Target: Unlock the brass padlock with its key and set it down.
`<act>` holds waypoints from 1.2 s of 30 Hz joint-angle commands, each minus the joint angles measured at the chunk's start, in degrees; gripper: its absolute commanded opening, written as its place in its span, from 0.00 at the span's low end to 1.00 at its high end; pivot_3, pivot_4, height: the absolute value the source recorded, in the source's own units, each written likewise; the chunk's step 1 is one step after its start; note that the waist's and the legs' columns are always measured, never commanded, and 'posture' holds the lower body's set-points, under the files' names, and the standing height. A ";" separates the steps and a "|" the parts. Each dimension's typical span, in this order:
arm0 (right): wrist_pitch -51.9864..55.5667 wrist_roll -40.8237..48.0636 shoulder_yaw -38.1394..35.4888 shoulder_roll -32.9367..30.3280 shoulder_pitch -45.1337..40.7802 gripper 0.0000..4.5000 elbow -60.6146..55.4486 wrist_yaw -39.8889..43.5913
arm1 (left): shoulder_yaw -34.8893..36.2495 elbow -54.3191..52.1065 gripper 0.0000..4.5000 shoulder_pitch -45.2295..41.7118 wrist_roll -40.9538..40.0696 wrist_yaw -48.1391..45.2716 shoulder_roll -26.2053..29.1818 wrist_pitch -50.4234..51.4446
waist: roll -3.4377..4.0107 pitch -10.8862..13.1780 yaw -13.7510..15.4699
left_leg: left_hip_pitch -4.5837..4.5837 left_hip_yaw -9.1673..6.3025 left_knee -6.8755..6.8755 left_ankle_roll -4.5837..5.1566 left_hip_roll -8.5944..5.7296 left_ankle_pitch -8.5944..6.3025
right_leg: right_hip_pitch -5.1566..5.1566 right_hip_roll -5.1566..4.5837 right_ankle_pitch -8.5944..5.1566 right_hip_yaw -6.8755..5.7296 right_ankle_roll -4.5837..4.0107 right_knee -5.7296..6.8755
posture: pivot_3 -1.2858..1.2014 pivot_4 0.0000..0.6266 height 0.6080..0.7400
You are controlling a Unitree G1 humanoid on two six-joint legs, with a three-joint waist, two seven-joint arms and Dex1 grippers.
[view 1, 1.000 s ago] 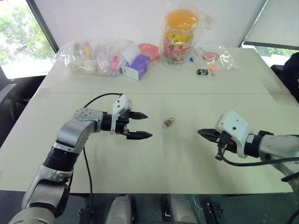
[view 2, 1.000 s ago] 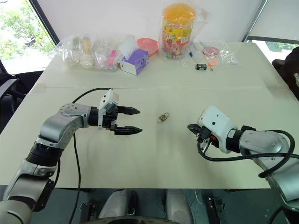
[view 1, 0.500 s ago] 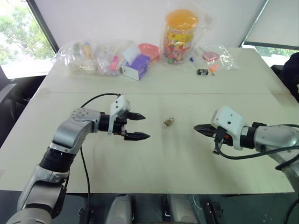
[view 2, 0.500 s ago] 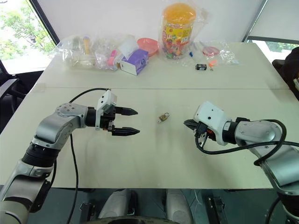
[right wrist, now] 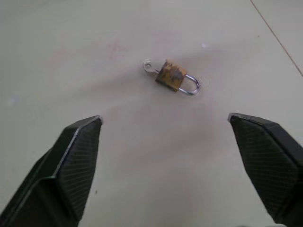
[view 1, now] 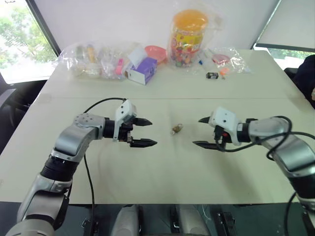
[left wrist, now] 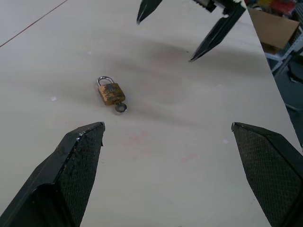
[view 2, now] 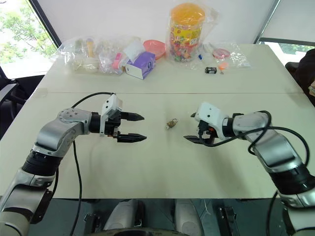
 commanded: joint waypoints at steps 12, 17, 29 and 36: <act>-12.12 -9.26 7.91 13.12 -17.68 0.99 33.37 8.94 | 2.57 -5.84 1.00 2.06 -1.24 3.66 0.99 1.07 | 0.01 0.01 -0.17 | -0.02 0.07 0.02 0.00 -0.03 0.00 | -0.02 -0.16 0.01 0.00 0.01 0.01 | 0.52 0.24 1.00; -15.80 -11.67 8.30 16.83 -21.29 0.99 41.77 10.26 | 3.10 -7.04 1.00 2.80 -1.41 4.52 1.39 1.67 | 0.03 0.02 -0.17 | 0.00 0.12 0.00 -0.01 0.00 0.01 | -0.06 -0.17 0.01 0.00 0.00 0.05 | 0.52 0.24 1.00; -20.74 -15.65 8.95 20.59 -21.38 0.99 47.25 12.49 | 4.13 -9.57 1.00 4.57 -2.20 6.01 2.48 2.79 | 0.04 0.01 -0.40 | 0.03 0.13 0.00 -0.02 0.04 0.01 | -0.06 -0.20 0.01 0.01 0.00 0.09 | 0.52 0.24 1.00; -19.28 -16.12 9.07 21.13 -19.24 0.23 44.83 13.56 | 4.10 -9.55 1.00 4.48 -2.26 6.36 2.69 2.69 | 0.04 0.01 -0.32 | 0.04 0.14 0.00 -0.03 0.04 0.02 | -0.05 -0.21 0.01 0.01 0.00 0.11 | 0.52 0.24 1.00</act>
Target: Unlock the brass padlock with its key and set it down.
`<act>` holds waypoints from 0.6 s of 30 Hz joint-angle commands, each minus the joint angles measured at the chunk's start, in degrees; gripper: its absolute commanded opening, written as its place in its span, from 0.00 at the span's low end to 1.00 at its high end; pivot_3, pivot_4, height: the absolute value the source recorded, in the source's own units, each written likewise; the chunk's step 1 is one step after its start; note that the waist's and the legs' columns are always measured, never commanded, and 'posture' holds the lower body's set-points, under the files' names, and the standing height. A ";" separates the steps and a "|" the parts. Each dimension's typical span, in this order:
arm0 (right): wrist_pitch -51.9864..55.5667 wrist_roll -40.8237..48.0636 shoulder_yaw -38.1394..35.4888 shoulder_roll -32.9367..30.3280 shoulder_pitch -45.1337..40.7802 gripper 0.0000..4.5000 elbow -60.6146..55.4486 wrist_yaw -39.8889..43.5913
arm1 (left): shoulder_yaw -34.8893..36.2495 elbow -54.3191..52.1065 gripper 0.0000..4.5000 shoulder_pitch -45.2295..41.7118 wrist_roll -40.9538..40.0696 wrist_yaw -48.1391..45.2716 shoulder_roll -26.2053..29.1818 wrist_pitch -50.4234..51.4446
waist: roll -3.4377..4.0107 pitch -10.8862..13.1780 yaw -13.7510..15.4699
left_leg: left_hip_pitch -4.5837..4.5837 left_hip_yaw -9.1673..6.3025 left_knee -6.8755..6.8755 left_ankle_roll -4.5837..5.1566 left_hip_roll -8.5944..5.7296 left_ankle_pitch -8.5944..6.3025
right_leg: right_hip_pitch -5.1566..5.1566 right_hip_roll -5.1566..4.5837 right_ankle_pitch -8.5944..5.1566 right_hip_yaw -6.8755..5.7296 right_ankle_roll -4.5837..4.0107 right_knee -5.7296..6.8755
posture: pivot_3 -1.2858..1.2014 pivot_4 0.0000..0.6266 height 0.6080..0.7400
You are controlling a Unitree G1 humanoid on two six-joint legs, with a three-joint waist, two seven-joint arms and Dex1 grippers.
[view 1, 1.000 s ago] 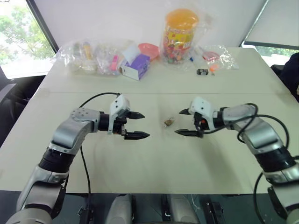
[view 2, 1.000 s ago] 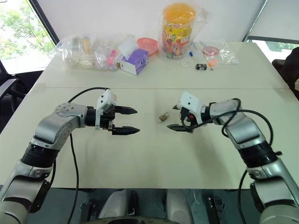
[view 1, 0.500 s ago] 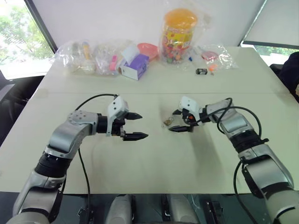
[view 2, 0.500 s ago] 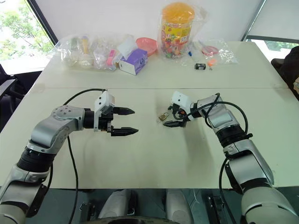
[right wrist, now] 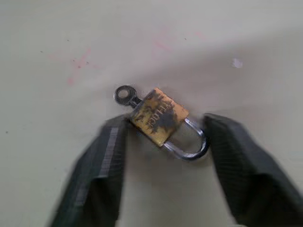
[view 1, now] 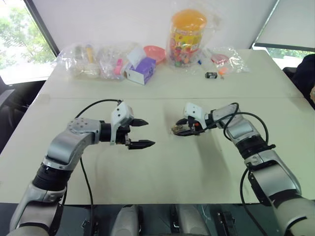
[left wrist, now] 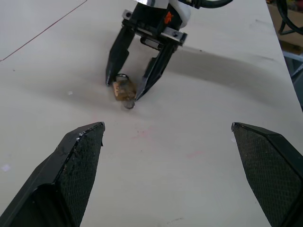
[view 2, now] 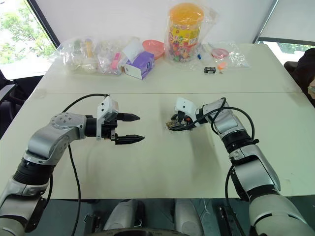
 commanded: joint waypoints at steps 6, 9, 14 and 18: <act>3.25 -0.74 -0.09 -0.36 5.28 0.15 -6.53 -0.02 | 1.17 -1.08 1.00 -0.47 -0.57 0.30 0.44 -0.47 | 0.00 0.00 0.09 | 0.01 0.00 0.00 0.00 0.00 0.00 | 0.01 0.00 0.00 0.00 0.00 0.00 | 0.52 0.24 1.00; 3.41 -1.40 -1.53 -1.53 8.49 0.15 -12.08 -2.98 | 1.07 -0.88 1.00 -0.65 -0.47 0.27 0.45 -0.48 | 0.01 -0.01 0.17 | 0.01 0.00 0.00 0.00 -0.01 0.00 | 0.01 -0.01 0.00 0.00 0.00 0.00 | 0.52 0.24 1.00; 0.31 -4.82 -4.42 -4.75 15.23 0.15 -26.29 -11.06 | 1.17 0.19 1.00 -1.10 -1.42 -0.04 -0.13 0.47 | 0.01 -0.01 0.47 | -0.01 0.00 0.00 0.00 -0.04 0.00 | 0.01 -0.04 0.00 0.00 0.00 -0.02 | 0.52 0.24 1.00; -0.92 -8.13 -6.31 -6.87 19.57 0.15 -37.37 -16.95 | 0.49 1.57 1.00 -1.97 -2.70 -0.94 -1.35 1.55 | 0.00 0.00 0.38 | -0.04 -0.01 0.01 0.01 -0.08 0.00 | 0.01 -0.02 0.00 0.00 0.00 -0.03 | 0.52 0.24 1.00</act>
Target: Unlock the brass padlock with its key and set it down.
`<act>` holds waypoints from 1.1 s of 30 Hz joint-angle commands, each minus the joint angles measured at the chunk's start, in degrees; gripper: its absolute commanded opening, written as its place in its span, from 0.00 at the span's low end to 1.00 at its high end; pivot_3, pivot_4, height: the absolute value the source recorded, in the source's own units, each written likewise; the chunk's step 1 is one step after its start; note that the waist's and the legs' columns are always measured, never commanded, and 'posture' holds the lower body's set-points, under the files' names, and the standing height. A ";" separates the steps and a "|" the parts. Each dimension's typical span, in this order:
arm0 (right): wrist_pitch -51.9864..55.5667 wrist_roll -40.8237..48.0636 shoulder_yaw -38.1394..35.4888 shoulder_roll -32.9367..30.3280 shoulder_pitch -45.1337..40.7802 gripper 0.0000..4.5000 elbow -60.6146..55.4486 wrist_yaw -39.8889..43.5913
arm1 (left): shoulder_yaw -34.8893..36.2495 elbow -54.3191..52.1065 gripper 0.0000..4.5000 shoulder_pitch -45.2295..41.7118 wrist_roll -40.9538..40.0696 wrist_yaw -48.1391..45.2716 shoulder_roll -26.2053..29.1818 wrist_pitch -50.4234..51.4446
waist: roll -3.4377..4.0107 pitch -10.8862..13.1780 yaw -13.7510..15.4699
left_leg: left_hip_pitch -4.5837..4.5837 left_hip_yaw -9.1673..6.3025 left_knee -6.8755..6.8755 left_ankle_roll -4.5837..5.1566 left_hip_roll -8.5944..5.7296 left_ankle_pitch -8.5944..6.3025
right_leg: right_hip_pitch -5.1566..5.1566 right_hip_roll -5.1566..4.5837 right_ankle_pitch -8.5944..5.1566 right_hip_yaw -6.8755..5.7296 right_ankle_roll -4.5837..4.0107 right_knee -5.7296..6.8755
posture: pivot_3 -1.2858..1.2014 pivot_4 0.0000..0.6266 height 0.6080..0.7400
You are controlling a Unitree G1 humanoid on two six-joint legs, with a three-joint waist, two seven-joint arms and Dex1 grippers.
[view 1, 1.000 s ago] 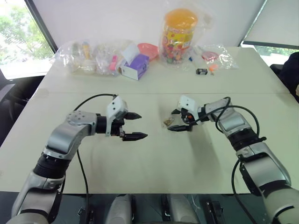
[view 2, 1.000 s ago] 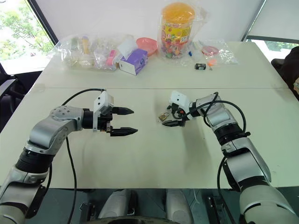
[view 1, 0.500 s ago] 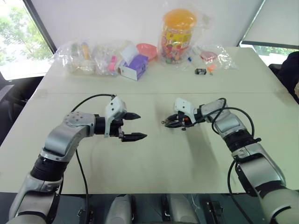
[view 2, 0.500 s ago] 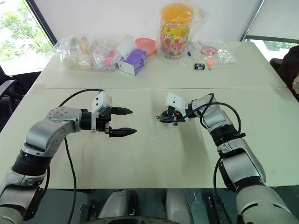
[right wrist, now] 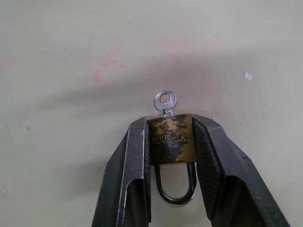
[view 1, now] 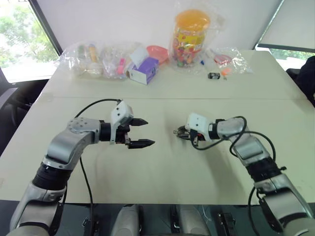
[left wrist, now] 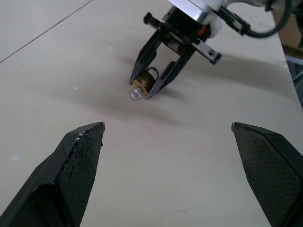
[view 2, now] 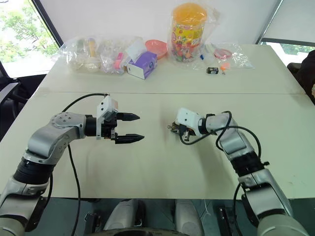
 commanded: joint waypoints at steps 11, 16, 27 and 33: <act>2.66 -5.91 -3.23 -2.53 1.88 0.15 -28.33 -8.16 | -0.56 9.59 1.00 -10.33 -3.60 -5.26 -5.37 3.13 | 0.00 0.00 -0.13 | 0.00 -0.02 0.00 0.00 0.02 0.00 | -0.01 0.16 0.00 -0.01 0.00 0.00 | 0.52 0.24 1.00; 3.20 -4.26 -3.19 -3.39 1.81 0.15 -32.39 -6.01 | -0.22 13.56 1.00 -14.63 -3.61 -5.18 -7.80 3.22 | 0.00 0.01 0.03 | -0.03 -0.03 0.03 0.01 -0.04 0.00 | -0.01 0.14 0.00 -0.01 0.00 -0.01 | 0.52 0.24 1.00; 4.19 -3.87 -1.27 -2.61 -0.18 0.15 -34.11 -4.88 | 1.32 15.11 0.69 -16.54 -5.38 -6.46 -7.97 4.92 | -0.01 0.01 -0.15 | -0.02 -0.05 0.01 0.01 -0.01 -0.01 | -0.02 0.16 0.00 -0.01 0.00 -0.02 | 0.52 0.24 1.00; 4.56 -3.70 -1.37 -2.99 -0.11 0.15 -34.57 -4.92 | 0.77 15.86 0.36 -17.57 -4.68 -6.45 -8.80 4.37 | -0.01 0.01 0.01 | -0.03 -0.04 0.02 0.01 -0.05 -0.01 | -0.01 0.12 0.00 -0.01 0.00 -0.02 | 0.52 0.24 1.00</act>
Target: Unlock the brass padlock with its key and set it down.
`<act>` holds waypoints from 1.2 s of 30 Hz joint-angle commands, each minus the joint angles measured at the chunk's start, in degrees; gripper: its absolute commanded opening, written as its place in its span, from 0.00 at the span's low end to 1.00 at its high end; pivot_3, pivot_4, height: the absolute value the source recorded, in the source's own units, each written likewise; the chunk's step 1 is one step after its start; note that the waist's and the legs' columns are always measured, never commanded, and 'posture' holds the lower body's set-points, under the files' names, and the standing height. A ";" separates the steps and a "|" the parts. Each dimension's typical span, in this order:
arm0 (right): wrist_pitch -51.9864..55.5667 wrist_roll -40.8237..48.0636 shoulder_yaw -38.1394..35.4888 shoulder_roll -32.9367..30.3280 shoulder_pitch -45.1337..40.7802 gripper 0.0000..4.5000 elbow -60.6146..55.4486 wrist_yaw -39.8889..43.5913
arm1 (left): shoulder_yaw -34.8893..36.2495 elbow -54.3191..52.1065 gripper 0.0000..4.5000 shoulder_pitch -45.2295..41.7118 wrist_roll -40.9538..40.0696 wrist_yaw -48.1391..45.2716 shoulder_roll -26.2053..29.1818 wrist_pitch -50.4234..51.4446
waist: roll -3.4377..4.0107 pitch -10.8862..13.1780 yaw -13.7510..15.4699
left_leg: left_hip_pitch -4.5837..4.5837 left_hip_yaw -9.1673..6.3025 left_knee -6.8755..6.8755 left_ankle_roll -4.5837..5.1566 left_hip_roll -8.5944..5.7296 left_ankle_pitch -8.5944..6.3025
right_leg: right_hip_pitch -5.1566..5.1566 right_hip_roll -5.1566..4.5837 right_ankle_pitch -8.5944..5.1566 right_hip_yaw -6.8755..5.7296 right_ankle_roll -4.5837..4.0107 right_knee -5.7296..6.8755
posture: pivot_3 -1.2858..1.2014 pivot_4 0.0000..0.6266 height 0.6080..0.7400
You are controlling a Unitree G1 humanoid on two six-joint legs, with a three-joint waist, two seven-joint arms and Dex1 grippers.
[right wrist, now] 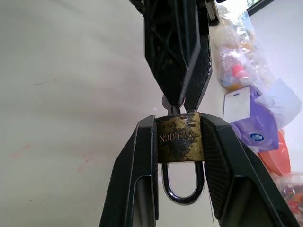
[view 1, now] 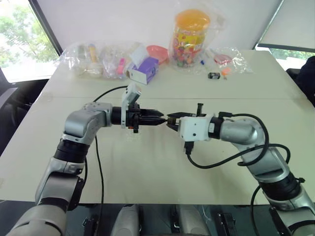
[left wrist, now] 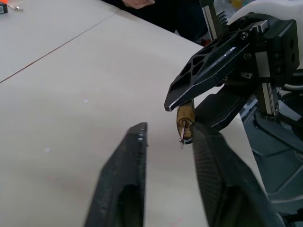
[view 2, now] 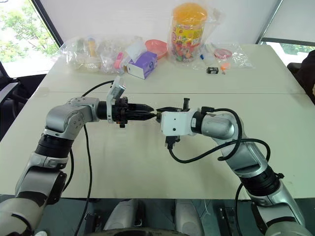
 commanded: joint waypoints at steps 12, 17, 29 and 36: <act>0.66 1.32 -2.02 -1.02 -1.91 0.15 -3.29 0.35 | 0.07 -1.87 0.36 -1.30 0.18 -2.05 0.20 -1.44 | 0.00 0.00 -0.15 | 0.01 0.00 0.00 0.00 0.02 0.00 | 0.00 0.02 0.00 0.00 0.00 0.00 | 0.52 0.24 1.00; 1.37 2.14 -2.34 -1.26 -2.35 0.15 -3.33 0.56 | 0.03 -1.94 0.36 -0.79 0.70 -1.76 0.38 -1.88 | 0.00 0.00 -0.15 | 0.01 0.00 0.00 0.00 0.01 0.00 | 0.00 0.01 0.00 0.00 0.00 0.00 | 0.52 0.24 1.00; 2.20 2.92 -2.28 -2.24 -2.37 0.15 -4.09 0.26 | -0.32 -1.44 0.01 -0.76 0.94 -1.82 -0.15 -2.93 | 0.00 0.00 -0.13 | 0.00 0.00 0.00 0.00 0.01 0.00 | 0.00 0.01 0.00 0.00 0.00 0.00 | 0.52 0.24 1.00; 3.32 3.31 -2.32 -2.51 -1.90 0.15 -4.91 0.32 | -1.05 -1.28 0.01 -0.86 2.96 -1.62 -0.40 -6.66 | 0.00 0.00 -0.13 | 0.00 0.00 0.00 0.00 0.01 0.00 | 0.00 0.01 0.00 0.00 0.00 0.00 | 0.52 0.24 1.00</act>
